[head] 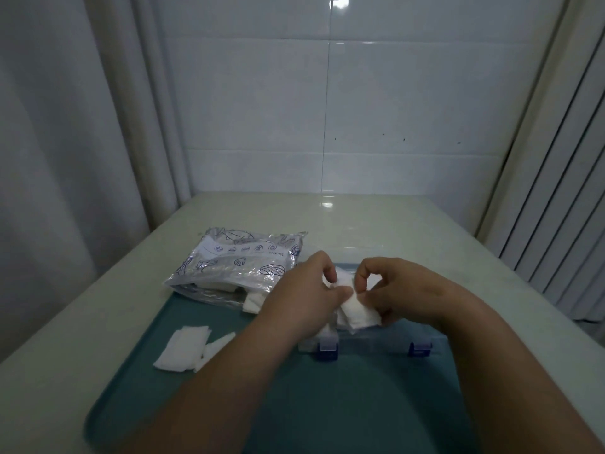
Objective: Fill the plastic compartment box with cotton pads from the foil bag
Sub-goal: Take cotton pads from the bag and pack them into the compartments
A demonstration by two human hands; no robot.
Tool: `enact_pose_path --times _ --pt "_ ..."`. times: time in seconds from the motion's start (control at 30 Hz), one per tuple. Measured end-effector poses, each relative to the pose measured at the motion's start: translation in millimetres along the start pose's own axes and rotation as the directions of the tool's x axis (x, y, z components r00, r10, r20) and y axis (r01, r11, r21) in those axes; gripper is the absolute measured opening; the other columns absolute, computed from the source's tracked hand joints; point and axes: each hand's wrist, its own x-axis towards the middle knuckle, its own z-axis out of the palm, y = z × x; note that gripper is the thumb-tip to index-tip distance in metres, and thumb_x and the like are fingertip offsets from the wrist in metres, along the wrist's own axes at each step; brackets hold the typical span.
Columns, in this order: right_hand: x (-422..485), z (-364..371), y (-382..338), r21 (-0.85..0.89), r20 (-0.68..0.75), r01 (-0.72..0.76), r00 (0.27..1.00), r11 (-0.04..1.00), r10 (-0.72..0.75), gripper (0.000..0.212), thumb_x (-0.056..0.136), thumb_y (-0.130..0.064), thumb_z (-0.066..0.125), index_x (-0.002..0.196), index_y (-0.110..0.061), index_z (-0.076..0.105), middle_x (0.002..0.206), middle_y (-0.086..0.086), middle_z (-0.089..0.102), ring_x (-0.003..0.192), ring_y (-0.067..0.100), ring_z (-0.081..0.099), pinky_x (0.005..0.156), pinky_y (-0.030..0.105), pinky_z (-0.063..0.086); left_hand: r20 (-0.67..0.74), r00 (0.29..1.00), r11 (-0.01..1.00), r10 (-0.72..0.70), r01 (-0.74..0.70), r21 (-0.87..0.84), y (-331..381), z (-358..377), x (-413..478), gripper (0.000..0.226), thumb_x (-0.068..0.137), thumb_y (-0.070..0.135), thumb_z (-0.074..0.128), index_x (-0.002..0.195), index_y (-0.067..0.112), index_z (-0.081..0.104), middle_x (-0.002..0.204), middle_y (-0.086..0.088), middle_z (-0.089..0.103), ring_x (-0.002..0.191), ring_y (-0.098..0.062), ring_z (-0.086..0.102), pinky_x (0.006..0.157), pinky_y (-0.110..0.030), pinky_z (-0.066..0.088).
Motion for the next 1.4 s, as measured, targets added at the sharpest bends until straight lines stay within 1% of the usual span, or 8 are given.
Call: enact_pose_path --times 0.13,0.3,0.5,0.77,0.93,1.03,1.27,1.4 --pt "1.6 1.2 3.3 0.006 0.027 -0.026 0.999 1.000 0.026 0.009 0.088 -0.017 0.067 0.086 -0.025 0.065 0.092 0.009 0.071 0.076 0.022 0.072 0.070 0.033 0.062 -0.058 0.995 0.989 0.087 -0.079 0.124 -3.3 8.5 -9.7 0.021 0.090 0.044 0.061 0.094 0.031 0.045 0.080 0.004 0.065 0.077 -0.017 0.062 0.074 -0.038 0.052" --pt "2.8 1.9 3.6 0.019 0.046 -0.046 0.998 0.999 0.045 0.008 0.085 -0.015 0.072 0.086 -0.019 0.065 0.088 0.011 0.070 0.071 0.022 0.070 0.066 0.030 0.061 -0.060 0.990 0.984 0.129 -0.121 0.128 -6.2 6.0 -13.4 0.009 0.094 0.039 0.055 0.099 0.032 0.053 0.080 0.004 0.066 0.076 -0.013 0.062 0.074 -0.037 0.053" --pt "6.1 2.7 3.0 0.037 0.048 -0.101 0.994 0.994 0.099 0.007 0.084 -0.012 0.072 0.086 -0.014 0.067 0.082 0.010 0.069 0.064 0.019 0.068 0.058 0.025 0.057 -0.025 0.990 0.981 0.141 -0.137 0.141 -5.7 5.7 -13.9 0.016 0.094 0.033 0.055 0.099 0.034 0.040 0.080 0.003 0.068 0.075 -0.017 0.062 0.070 -0.038 0.053" --pt "10.9 10.6 5.9 -0.051 0.058 -0.154 0.986 0.987 0.157 0.006 0.084 -0.016 0.073 0.088 -0.018 0.069 0.071 0.001 0.063 0.057 0.012 0.058 0.052 0.018 0.051 -0.003 0.974 0.902 0.226 -0.209 0.377 -9.1 15.6 -12.3 0.011 0.094 0.023 0.050 0.100 0.032 0.049 0.085 0.001 0.063 0.082 -0.024 0.057 0.069 -0.036 0.048" --pt "12.8 12.0 7.2 -0.069 0.055 -0.156 0.986 0.985 0.160 0.006 0.083 -0.019 0.074 0.086 -0.022 0.069 0.073 0.001 0.063 0.060 0.014 0.058 0.061 0.022 0.057 -0.062 0.976 0.936 0.208 -0.180 0.304 -8.3 13.0 -12.0 0.018 0.089 0.040 0.059 0.103 0.033 0.068 0.101 0.008 0.050 0.097 -0.012 0.052 0.080 -0.027 0.042" --pt "12.6 12.8 5.9 -0.086 0.055 -0.153 0.986 0.985 0.158 0.007 0.083 -0.016 0.073 0.086 -0.022 0.070 0.072 0.001 0.063 0.060 0.014 0.057 0.060 0.022 0.056 -0.055 0.978 0.898 0.201 -0.162 0.409 -9.7 10.8 -11.6 0.029 0.083 0.051 0.061 0.106 0.036 0.071 0.101 0.009 0.055 0.100 -0.013 0.050 0.085 -0.029 0.043" --pt "12.2 14.6 5.5 -0.133 0.040 -0.134 0.989 0.982 0.140 0.007 0.080 -0.019 0.076 0.081 -0.024 0.071 0.074 -0.003 0.066 0.063 0.011 0.060 0.057 0.019 0.052 0.055 0.997 0.939 0.049 -0.065 0.338 -11.0 6.2 -5.4 0.032 0.077 0.047 0.070 0.107 0.035 0.074 0.100 0.010 0.066 0.096 -0.010 0.057 0.078 -0.024 0.045" --pt "9.6 10.3 6.4 -0.238 0.026 -0.093 0.994 0.967 0.102 0.021 0.076 -0.028 0.080 0.095 -0.033 0.074 0.075 -0.010 0.062 0.065 0.008 0.057 0.059 0.020 0.046 0.115 0.993 0.942 0.025 -0.062 0.330 -11.6 5.1 -1.4 0.034 0.077 0.049 0.071 0.108 0.035 0.073 0.100 0.010 0.068 0.097 -0.011 0.059 0.081 -0.024 0.048"
